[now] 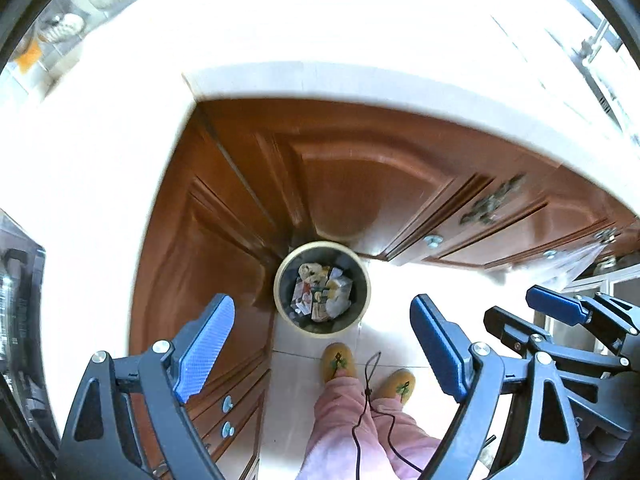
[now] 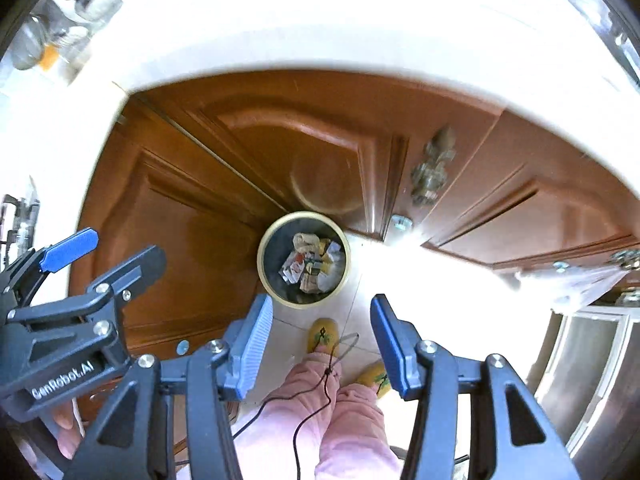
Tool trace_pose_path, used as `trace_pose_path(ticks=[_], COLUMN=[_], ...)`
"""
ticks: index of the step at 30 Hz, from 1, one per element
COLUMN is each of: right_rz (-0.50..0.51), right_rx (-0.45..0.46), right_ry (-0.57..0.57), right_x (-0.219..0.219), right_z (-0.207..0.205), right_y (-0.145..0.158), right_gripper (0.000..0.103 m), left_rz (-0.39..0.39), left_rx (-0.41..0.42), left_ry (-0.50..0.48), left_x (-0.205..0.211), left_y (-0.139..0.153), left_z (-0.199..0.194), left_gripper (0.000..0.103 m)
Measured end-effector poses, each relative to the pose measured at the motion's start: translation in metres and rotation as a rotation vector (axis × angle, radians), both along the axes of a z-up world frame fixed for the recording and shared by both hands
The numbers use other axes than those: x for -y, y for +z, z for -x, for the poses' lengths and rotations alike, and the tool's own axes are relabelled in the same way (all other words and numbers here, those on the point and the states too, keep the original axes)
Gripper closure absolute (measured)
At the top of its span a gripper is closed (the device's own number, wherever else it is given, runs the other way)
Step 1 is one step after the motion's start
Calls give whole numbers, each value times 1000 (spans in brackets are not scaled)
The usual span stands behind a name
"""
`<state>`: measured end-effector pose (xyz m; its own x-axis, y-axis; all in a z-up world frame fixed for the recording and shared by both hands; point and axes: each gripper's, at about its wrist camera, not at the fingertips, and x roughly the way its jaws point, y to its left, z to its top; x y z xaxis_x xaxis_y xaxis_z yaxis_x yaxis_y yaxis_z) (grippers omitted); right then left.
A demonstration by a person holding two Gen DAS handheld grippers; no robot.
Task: Collect trash
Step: 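Raise both tools back up toward the counter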
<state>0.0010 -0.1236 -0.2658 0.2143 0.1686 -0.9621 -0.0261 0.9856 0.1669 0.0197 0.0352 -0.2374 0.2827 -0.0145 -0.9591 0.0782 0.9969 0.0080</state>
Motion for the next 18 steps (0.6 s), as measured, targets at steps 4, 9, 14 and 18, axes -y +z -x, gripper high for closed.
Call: trace_pose_path(ticks=[4, 9, 14, 18], right_rz=[19, 46, 81, 103], right_rx=[58, 142, 214, 247], right_ry=[1, -33, -77, -111], right_x=[5, 21, 35, 43], right_z=[2, 0, -10, -26], right_y=[42, 91, 132, 162], right_gripper=[51, 52, 52, 52], left_rz=[12, 16, 50, 63], left_rx=[57, 131, 226, 277], left_ry=[-19, -65, -85, -98], left_x=[1, 4, 5, 8], left_y=[47, 102, 154, 177], left_z=[0, -10, -29, -55], left_gripper=[15, 14, 8, 8])
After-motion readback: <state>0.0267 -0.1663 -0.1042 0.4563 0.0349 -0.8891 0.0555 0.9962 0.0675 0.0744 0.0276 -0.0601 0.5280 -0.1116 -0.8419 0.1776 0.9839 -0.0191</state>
